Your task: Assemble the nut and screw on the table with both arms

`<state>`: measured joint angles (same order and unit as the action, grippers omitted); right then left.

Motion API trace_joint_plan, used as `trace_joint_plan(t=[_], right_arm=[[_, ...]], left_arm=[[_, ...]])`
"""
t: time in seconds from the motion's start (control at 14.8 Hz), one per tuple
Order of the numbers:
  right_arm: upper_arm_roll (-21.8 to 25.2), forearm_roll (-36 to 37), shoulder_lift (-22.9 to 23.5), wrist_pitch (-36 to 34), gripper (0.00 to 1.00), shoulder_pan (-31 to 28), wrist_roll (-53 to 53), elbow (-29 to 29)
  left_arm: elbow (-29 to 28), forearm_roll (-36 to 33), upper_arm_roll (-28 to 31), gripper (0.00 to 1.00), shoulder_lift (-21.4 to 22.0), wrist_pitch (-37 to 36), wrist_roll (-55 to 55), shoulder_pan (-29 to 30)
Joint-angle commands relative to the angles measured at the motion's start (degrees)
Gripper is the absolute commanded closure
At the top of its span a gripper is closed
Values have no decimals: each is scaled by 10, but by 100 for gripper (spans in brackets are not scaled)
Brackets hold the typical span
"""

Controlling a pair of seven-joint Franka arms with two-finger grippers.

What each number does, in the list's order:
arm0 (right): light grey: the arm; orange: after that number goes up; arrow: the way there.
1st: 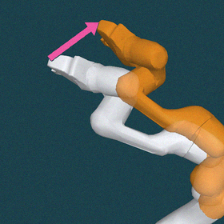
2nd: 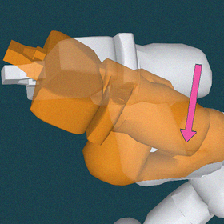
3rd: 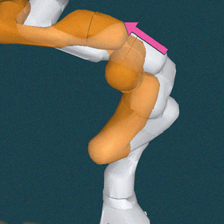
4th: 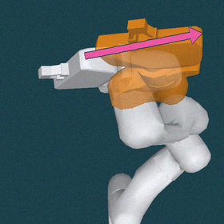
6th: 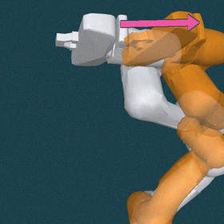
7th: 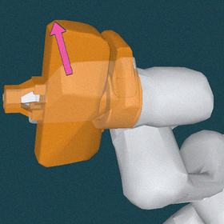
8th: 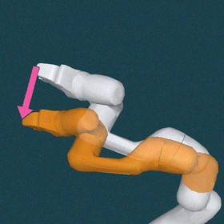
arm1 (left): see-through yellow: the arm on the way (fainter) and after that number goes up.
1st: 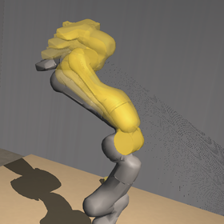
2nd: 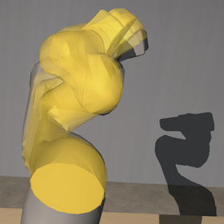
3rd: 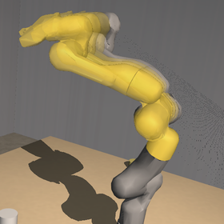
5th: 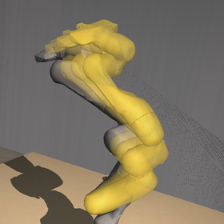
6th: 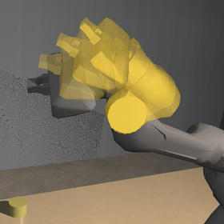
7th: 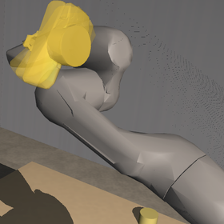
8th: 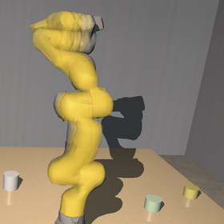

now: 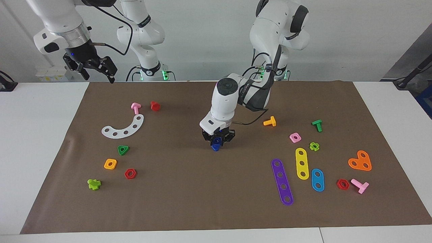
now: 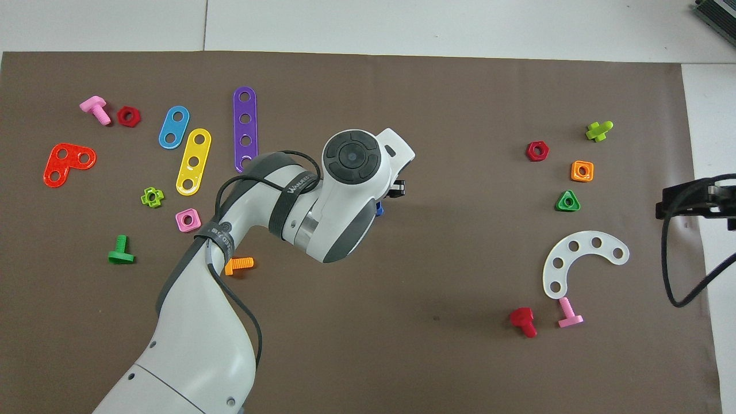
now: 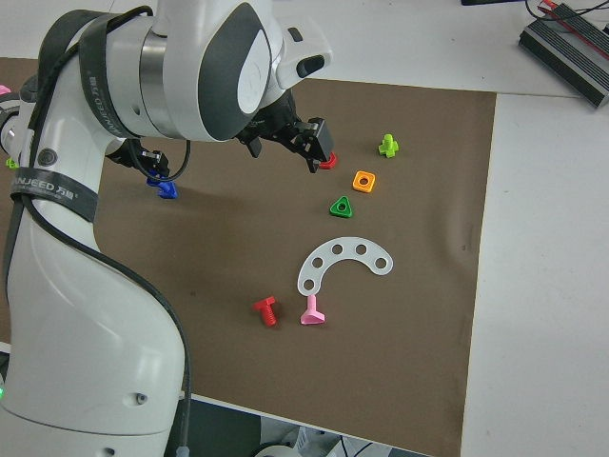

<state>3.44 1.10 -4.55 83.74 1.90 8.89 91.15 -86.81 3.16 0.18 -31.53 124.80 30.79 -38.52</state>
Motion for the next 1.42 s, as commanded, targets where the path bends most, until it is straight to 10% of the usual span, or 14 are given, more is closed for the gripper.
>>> trace_joint_plan(t=[0.0, 1.35], right_arm=[[-1, -12, 2, -9, 0, -4, -10, -9], [-1, -12, 2, -9, 0, -4, -10, -9]], left_arm=[[-28, 4, 7, 100, 10, 22, 5, -4], [-3, -23, 11, 100, 3, 35, 6, -7]])
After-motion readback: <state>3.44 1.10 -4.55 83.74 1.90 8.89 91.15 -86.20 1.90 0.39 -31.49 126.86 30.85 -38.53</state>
